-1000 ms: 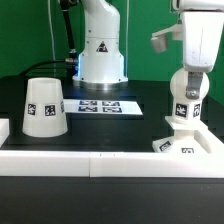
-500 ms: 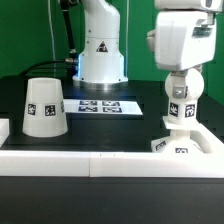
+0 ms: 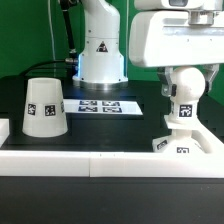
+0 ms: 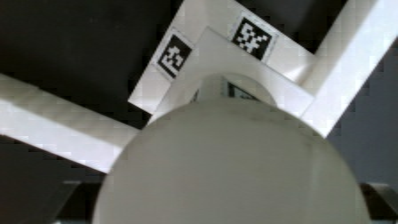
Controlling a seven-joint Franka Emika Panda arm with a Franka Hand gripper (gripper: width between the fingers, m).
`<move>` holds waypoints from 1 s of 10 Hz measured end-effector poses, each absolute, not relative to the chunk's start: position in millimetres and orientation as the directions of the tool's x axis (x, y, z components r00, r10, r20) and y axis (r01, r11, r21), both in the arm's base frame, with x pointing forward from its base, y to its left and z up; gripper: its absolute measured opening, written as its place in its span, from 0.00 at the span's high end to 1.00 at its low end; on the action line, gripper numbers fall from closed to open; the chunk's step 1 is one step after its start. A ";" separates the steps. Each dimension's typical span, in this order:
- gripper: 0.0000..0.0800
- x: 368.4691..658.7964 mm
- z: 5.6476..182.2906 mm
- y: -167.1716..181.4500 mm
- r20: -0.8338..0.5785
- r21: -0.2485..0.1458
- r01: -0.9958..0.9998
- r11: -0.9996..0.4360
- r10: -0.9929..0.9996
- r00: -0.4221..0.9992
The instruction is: Assemble lamp
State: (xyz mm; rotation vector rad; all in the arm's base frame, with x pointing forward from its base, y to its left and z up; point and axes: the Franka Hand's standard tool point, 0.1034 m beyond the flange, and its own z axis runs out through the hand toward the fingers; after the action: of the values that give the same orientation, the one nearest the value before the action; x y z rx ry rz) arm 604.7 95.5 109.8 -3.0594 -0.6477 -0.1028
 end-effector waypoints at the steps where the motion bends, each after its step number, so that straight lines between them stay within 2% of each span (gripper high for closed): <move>1: 0.28 604.8 109.8 94.9 0.067 -0.003 0.334 -0.942 0.333 0.940; 4: 0.28 605.4 110.4 92.7 0.066 -0.016 0.128 -0.992 0.127 0.990; 6: 0.28 603.9 109.7 94.4 0.071 -0.040 -0.109 -0.993 -0.112 0.991; 10: 0.28 599.6 110.0 97.7 -0.003 -0.051 -0.472 -0.880 -0.472 0.881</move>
Offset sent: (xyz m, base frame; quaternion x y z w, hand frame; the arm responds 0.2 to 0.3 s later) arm 0.0000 0.0000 0.0000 0.0000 0.0000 0.1938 0.9810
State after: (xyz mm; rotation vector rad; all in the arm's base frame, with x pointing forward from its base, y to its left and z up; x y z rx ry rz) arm 599.6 97.7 110.0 -2.9985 0.7531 -0.0144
